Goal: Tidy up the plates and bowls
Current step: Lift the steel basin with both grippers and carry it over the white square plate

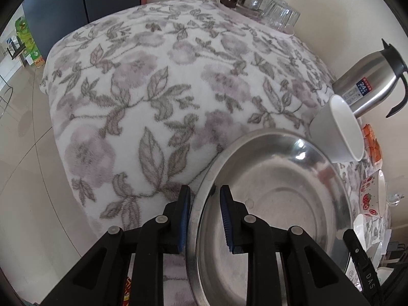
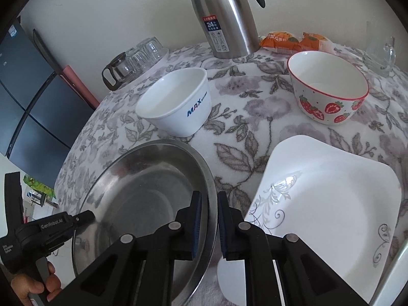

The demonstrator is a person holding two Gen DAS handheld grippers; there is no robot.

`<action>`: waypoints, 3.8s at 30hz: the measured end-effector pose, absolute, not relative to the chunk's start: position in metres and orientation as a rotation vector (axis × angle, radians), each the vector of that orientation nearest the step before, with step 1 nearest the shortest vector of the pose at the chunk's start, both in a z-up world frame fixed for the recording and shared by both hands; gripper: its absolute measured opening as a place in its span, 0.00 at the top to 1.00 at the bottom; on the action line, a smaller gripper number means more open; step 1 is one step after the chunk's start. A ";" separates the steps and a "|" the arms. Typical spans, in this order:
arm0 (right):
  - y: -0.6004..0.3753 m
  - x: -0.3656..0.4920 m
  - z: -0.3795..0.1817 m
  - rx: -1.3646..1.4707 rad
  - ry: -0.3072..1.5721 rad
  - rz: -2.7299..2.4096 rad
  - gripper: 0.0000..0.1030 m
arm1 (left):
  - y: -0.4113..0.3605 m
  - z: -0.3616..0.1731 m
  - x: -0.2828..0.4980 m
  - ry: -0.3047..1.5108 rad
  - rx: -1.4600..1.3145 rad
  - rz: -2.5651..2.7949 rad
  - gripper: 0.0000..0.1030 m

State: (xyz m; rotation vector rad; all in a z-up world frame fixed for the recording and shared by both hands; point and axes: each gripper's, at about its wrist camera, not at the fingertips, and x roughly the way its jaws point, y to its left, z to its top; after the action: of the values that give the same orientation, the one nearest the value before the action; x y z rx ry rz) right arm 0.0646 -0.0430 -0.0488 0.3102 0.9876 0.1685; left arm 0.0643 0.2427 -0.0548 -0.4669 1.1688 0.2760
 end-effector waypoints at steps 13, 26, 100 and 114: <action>-0.064 0.030 -0.015 0.304 0.914 0.150 0.87 | 0.223 -0.023 0.046 1.054 -0.479 0.230 0.76; -0.115 -0.010 0.003 0.372 0.843 0.081 0.87 | 0.174 0.009 0.031 0.948 -0.431 0.098 0.76; -0.229 -0.025 -0.058 0.533 0.909 -0.185 0.86 | 0.012 -0.043 0.074 1.033 -0.008 -0.137 0.75; -0.225 -0.027 -0.059 0.523 0.924 -0.183 0.86 | 0.011 -0.045 0.074 1.050 0.010 -0.142 0.74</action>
State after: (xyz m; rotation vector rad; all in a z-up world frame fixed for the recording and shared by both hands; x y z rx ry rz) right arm -0.0271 -0.2247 -0.0589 0.5233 0.9236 -0.1828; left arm 0.0737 0.0108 -0.0454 0.0101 1.0497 -0.1418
